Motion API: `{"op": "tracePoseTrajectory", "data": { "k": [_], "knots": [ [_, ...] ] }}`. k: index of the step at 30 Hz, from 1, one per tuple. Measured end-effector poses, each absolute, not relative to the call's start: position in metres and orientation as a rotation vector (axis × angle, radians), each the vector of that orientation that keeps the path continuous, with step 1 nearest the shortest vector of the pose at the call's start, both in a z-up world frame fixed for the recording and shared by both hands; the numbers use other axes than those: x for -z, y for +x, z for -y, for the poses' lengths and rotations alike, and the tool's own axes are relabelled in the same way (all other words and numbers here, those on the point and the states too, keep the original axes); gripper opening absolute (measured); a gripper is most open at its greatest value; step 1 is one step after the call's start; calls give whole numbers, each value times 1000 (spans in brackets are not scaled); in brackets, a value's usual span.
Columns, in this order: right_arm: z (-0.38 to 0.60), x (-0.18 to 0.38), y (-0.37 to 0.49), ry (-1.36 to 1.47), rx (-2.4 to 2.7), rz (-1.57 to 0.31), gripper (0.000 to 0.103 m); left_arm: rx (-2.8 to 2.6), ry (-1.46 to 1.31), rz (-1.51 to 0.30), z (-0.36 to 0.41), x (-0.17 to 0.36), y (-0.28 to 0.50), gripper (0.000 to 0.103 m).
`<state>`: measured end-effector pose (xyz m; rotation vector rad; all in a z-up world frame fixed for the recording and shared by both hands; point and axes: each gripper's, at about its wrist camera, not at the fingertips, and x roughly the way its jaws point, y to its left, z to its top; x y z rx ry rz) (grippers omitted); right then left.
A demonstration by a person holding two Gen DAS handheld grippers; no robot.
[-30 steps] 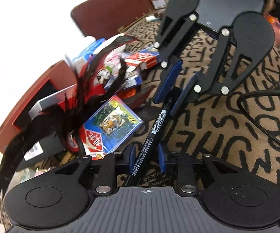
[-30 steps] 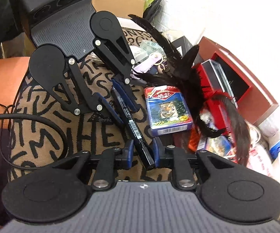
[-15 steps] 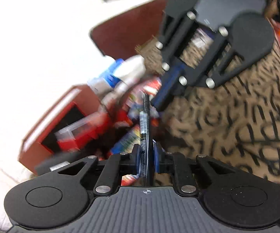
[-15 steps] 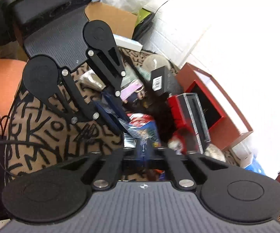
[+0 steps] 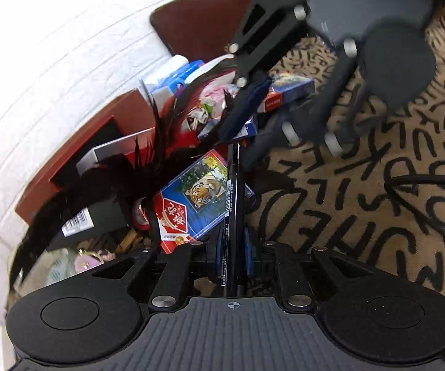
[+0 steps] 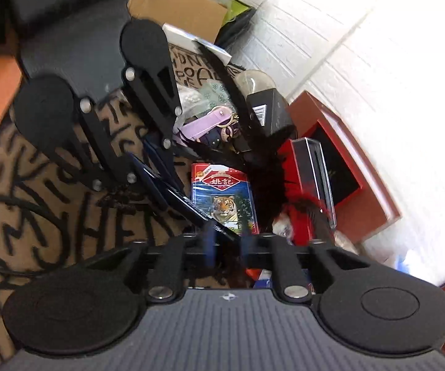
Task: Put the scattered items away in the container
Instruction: 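Lift the black marker with the right gripper toward the red-brown box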
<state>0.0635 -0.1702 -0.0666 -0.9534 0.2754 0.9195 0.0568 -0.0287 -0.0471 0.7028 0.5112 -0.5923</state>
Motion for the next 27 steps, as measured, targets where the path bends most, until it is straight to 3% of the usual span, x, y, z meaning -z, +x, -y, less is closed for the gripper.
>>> {"op": "tracePoseTrajectory", "data": {
  "k": [1, 2, 6, 10, 19, 27],
  "knots": [
    [167, 71, 62, -987, -927, -262, 57, 592, 701, -511, 28, 46, 57, 9],
    [164, 75, 60, -1027, -930, -245, 62, 585, 709, -511, 28, 45, 58, 9],
    [150, 88, 53, -1216, -933, -161, 54, 606, 747, -510, 30, 44, 57, 9],
    [137, 99, 56, -1328, -933, -153, 29, 609, 754, -502, 31, 41, 55, 9],
    [138, 95, 49, -1382, -872, -92, 24, 622, 767, -445, 27, 27, 41, 10],
    [142, 21, 68, -1356, -736, 1, 23, 588, 876, -301, 34, -47, 59, 10]
  ]
}}
